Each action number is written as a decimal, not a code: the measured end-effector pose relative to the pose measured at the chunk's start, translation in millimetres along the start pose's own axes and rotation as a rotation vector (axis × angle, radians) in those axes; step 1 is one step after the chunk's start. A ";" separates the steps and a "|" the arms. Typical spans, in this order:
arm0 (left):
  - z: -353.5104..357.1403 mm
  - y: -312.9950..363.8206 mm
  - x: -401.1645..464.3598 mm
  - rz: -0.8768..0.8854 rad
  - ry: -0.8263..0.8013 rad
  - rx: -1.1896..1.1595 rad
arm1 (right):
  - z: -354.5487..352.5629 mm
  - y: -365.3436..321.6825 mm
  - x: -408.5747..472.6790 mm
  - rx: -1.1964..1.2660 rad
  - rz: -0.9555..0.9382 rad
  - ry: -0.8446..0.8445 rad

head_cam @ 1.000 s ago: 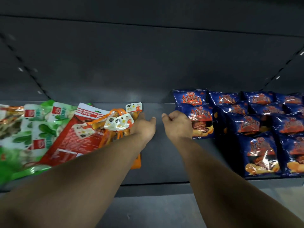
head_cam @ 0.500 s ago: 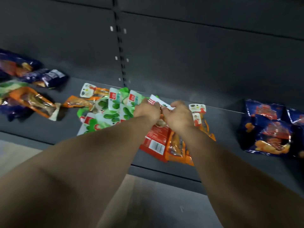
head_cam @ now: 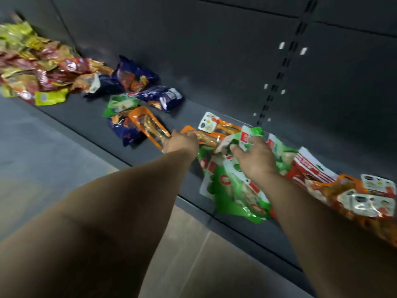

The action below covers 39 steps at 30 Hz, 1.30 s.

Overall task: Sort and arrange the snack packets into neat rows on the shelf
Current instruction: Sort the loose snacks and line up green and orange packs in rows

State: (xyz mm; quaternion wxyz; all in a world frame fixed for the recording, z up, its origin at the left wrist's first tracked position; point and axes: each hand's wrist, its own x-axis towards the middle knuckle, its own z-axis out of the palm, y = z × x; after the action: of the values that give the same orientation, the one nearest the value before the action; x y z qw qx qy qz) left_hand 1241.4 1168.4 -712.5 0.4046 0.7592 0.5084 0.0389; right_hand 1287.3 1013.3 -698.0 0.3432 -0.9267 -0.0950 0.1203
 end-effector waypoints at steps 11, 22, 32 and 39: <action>-76.7 -56.3 94.1 -0.274 0.381 -0.114 | 78.2 -59.0 12.8 0.005 -0.064 -0.086; -75.6 -92.5 140.2 -0.403 0.186 -0.518 | 93.3 -59.1 15.8 -0.041 -0.036 -0.105; -67.9 -88.1 135.6 -0.421 0.184 -0.632 | 86.6 -39.4 13.4 -0.083 -0.011 -0.068; -72.5 -50.0 107.3 -0.060 0.418 -0.636 | 80.0 -41.5 9.1 -0.017 -0.004 -0.075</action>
State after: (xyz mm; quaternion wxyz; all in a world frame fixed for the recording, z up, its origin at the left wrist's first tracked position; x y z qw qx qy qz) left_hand 1221.8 1304.0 -734.4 0.5084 0.5560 0.5646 0.3370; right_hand 1269.0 1095.7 -730.9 0.3315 -0.9243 -0.1106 0.1536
